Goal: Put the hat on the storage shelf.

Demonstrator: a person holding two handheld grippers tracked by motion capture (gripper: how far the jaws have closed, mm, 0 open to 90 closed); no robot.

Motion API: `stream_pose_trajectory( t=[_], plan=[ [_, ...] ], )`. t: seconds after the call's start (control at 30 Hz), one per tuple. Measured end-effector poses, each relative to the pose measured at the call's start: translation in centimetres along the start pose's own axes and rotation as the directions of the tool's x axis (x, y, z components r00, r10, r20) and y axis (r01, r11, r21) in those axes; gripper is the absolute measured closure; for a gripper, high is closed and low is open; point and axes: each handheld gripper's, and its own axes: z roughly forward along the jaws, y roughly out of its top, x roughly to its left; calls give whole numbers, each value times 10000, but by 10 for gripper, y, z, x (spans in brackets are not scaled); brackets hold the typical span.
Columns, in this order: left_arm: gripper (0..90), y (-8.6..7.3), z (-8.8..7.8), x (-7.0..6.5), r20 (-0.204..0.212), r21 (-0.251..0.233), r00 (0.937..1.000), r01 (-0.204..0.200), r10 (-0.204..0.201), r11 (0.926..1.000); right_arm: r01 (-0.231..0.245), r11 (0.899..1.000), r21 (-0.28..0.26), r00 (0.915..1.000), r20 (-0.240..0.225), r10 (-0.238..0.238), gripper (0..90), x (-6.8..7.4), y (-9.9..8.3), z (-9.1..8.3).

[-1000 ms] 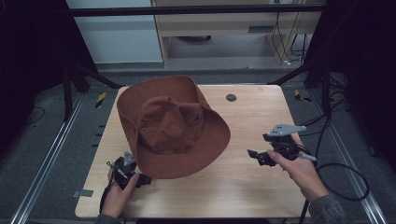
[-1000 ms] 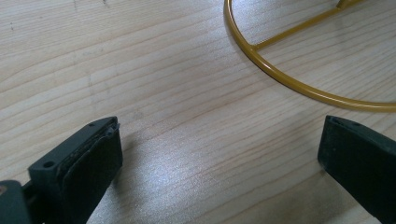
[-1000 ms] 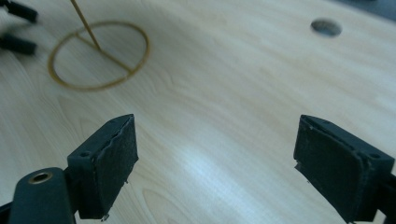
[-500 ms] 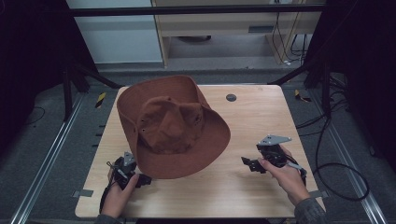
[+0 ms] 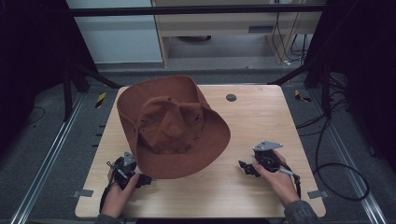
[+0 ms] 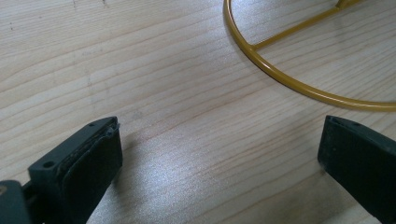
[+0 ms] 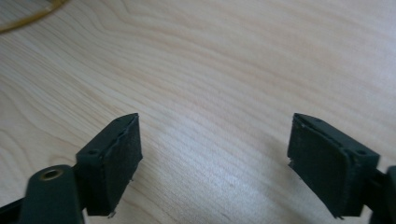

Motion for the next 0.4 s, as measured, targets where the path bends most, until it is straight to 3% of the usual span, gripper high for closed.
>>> stream_pose_trajectory(
  t=[0.07,0.1,0.13,0.4],
  plan=[
    [0,0,0,0,7,-7,10000,6,-6,10000,-66,9997,223,9998,167,62,115,0,-5,6],
    [0,0,0,0,7,-9,10000,3,-3,10000,88,9999,89,9990,441,-92,94,1,-8,7],
    [0,0,0,0,25,-15,10000,5,-4,10000,89,9999,-81,9990,430,-85,87,1,-9,8],
    [0,0,1,0,38,-68,10000,48,-48,10000,-290,9996,7,9960,846,288,41,-1,-9,9]
  ],
)
